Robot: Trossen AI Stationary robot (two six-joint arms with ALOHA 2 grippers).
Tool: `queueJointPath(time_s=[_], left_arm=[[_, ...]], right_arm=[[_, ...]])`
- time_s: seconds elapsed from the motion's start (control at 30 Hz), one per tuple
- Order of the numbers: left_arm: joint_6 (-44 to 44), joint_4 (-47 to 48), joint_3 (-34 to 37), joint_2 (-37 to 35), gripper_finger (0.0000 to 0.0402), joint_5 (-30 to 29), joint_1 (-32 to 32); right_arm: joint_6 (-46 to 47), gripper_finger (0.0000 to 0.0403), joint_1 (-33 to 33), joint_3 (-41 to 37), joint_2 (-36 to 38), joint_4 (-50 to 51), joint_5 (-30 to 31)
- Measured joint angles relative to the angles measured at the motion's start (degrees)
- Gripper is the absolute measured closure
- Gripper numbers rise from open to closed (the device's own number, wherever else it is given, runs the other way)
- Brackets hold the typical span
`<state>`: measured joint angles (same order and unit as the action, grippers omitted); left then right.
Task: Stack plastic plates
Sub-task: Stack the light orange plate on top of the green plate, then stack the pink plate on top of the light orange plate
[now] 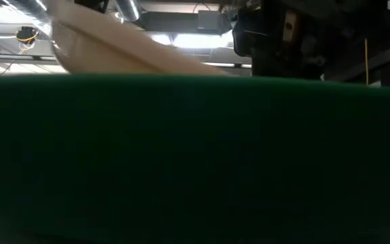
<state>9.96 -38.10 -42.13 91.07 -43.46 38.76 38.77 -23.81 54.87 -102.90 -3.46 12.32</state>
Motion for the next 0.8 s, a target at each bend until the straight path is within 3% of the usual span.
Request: queueJointPath(time_s=[0.2, 0.53, 0.8], left_arm=[[0.0, 0.0, 0.0, 0.0, 0.029, 0.4, 0.0], [0.0, -0.1, 0.0, 0.0, 0.029, 1.1, -0.1], [0.1, 0.0, 0.0, 0.0, 0.029, 3.7, -0.1]], right_arm=[[-0.2, 0.0395, 0.2, 0.0, -1.5, -1.4, 0.4], [-2.2, 0.032, 0.3, -0.1, -2.4, -2.0, 1.2], [-9.6, 0.0304, -1.3, 0.5, 8.7, 9.6, 0.2]])
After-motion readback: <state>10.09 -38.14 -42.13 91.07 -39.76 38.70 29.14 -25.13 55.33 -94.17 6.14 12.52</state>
